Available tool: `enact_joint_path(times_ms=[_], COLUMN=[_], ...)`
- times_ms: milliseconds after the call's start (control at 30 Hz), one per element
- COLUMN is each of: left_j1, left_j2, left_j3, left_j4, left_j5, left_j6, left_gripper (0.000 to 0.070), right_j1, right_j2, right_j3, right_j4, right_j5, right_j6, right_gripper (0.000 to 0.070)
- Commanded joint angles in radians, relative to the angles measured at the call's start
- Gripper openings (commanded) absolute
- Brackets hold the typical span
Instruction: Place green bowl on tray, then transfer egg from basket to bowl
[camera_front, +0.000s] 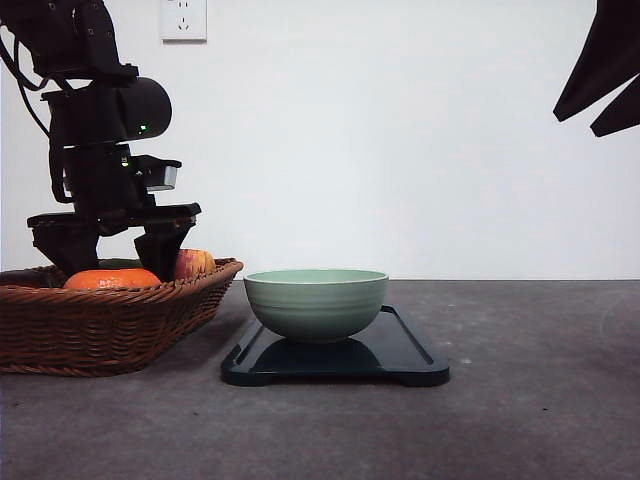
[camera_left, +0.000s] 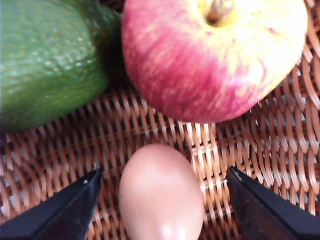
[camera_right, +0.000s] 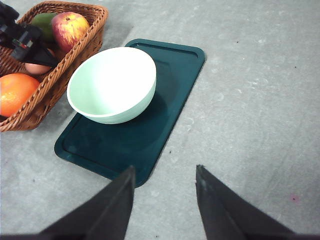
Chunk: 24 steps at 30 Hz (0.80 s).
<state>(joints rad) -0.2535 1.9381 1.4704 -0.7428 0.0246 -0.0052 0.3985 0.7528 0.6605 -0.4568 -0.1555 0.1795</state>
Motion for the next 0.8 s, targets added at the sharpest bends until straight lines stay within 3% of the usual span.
enact_joint_path(times_ms=[0, 767], left_j1=[-0.004, -0.004], left_j2=[0.024, 0.079], left_j3=[0.025, 0.026], left_j4=[0.007, -0.016], left_j5=[0.001, -0.002], left_j6=[-0.012, -0.015], left_gripper=[0.0509, 0.0504], right_j1=[0.005, 0.005], right_j2=[0.003, 0.003], right_j3=[0.006, 0.006], right_j4=[0.006, 0.006], right_j5=[0.003, 0.007], right_j6=[-0.008, -0.008], right_gripper=[0.0237, 0.0237])
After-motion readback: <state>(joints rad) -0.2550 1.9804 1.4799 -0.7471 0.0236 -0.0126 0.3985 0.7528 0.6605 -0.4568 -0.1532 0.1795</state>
